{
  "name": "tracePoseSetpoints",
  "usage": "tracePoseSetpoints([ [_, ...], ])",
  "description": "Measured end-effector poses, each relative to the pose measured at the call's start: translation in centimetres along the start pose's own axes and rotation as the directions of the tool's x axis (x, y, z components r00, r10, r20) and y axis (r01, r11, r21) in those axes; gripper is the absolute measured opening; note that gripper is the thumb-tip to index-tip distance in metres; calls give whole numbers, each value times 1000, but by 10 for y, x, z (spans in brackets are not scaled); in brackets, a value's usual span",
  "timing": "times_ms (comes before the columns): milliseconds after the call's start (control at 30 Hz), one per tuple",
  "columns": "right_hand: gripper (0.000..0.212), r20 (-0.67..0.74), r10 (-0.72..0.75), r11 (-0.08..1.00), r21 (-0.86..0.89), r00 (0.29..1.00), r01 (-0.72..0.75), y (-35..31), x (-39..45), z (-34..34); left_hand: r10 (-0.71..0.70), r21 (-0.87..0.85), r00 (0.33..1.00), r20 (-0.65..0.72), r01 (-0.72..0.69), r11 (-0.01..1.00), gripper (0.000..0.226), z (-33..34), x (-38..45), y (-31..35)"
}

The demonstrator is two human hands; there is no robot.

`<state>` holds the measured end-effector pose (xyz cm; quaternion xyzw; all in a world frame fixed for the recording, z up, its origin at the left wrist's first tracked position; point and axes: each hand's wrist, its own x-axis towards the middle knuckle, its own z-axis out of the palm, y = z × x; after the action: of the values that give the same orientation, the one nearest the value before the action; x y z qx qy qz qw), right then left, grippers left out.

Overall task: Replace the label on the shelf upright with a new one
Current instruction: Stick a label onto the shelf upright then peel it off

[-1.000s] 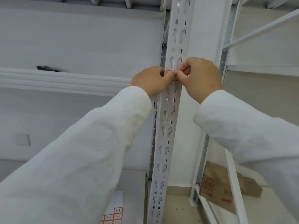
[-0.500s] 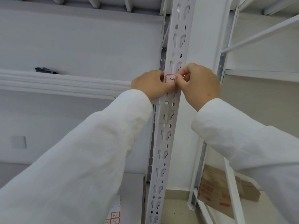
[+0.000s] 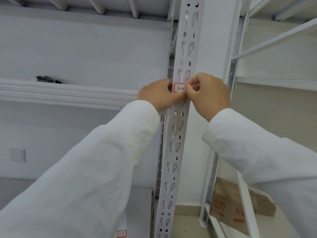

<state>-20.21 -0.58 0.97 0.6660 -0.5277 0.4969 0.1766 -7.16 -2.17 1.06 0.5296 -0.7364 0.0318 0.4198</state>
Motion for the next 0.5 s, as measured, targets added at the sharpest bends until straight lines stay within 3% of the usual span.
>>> tracePoseSetpoints([
  [200, 12, 42, -34, 999, -29, 999, 35, 4, 3, -1, 0, 7, 1000, -13, 0, 1000, 31, 1, 1, 0],
  [500, 8, -12, -39, 999, 2, 999, 39, 13, 1, -2, 11, 53, 999, -46, -9, 999, 33, 5, 0, 0],
])
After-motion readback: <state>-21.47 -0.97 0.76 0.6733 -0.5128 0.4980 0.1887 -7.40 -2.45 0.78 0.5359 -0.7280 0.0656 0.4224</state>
